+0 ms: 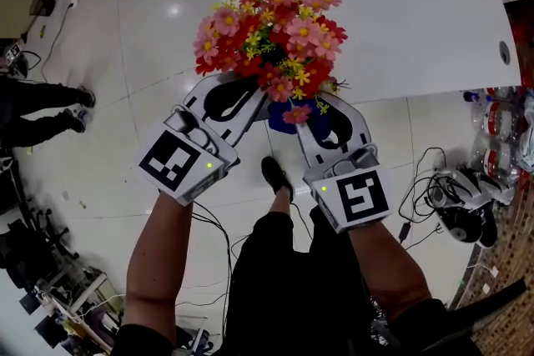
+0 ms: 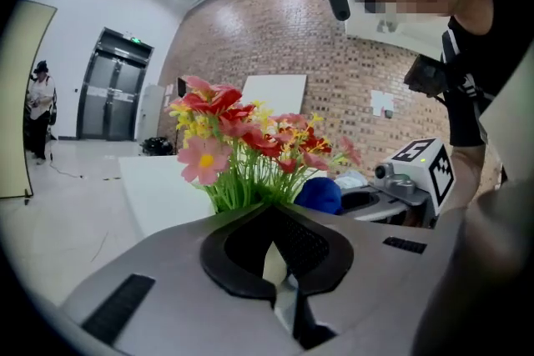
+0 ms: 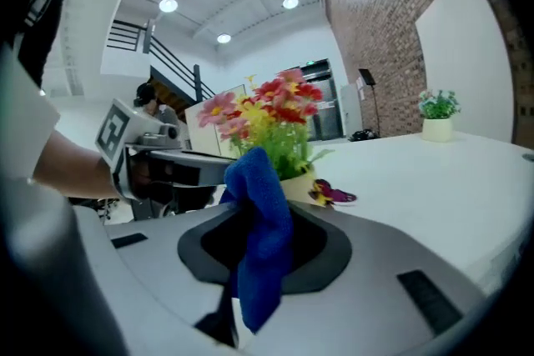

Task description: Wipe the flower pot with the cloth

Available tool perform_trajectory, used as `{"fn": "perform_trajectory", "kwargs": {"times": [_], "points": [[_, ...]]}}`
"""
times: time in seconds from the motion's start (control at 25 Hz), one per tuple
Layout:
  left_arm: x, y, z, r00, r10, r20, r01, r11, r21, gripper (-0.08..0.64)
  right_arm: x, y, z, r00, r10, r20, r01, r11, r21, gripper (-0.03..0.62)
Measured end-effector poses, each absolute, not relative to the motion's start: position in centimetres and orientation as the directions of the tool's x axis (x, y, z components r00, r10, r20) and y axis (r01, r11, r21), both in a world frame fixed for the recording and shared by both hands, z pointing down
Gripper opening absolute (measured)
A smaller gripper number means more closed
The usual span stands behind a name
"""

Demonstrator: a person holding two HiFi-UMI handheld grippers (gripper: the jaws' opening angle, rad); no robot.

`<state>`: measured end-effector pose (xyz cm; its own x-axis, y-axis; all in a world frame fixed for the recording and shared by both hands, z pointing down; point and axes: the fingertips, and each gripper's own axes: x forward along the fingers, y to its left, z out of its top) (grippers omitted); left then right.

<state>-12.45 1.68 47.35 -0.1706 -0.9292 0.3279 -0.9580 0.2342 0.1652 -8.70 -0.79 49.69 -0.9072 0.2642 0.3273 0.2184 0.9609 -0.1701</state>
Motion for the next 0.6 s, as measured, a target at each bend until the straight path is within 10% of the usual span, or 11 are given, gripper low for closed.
{"fn": "perform_trajectory", "kwargs": {"times": [0.6], "points": [[-12.0,1.5,47.7,-0.175,-0.922,0.346,-0.955,0.245,0.169,0.0,-10.8,-8.0,50.2,-0.922,0.207,0.327,0.167,0.975,-0.146,0.078]]}}
